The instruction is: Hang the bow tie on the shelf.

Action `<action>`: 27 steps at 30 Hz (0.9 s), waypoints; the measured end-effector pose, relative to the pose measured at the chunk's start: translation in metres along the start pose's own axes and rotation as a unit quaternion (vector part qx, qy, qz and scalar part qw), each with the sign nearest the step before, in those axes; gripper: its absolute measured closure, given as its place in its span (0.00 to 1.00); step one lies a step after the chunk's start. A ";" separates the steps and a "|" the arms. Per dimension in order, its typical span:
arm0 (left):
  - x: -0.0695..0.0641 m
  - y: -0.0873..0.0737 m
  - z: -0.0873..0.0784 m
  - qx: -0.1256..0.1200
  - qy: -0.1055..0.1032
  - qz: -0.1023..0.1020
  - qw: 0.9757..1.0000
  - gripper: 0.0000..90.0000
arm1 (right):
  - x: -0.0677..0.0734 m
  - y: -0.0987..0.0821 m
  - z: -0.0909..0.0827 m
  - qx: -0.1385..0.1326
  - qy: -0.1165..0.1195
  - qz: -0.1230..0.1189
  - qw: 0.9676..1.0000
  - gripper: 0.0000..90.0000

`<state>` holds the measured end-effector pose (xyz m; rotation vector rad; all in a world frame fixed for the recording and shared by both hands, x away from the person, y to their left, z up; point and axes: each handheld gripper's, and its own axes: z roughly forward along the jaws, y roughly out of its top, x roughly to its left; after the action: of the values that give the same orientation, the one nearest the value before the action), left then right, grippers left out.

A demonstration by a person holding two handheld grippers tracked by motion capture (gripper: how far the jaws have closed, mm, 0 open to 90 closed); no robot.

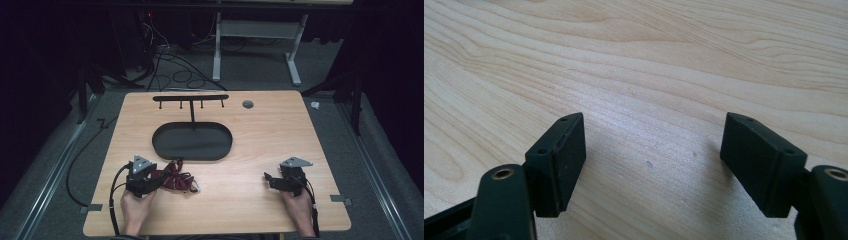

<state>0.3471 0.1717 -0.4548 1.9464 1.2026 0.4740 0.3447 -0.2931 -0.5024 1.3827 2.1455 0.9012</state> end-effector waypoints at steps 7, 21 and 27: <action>-0.008 0.008 0.009 0.009 -0.003 0.013 1.000 0.58 | 0.000 0.000 0.000 0.000 0.000 0.000 1.000 0.31; -0.017 0.020 0.031 0.040 -0.009 0.030 0.999 0.58 | 0.000 0.000 0.000 0.000 0.001 0.001 1.000 0.31; -0.020 0.020 0.045 0.053 -0.008 0.032 0.998 0.60 | 0.000 0.000 0.000 -0.001 0.001 0.001 1.000 0.31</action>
<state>0.3781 0.1307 -0.4656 2.0793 1.1796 0.4334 0.3446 -0.2933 -0.5024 1.3833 2.1442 0.9047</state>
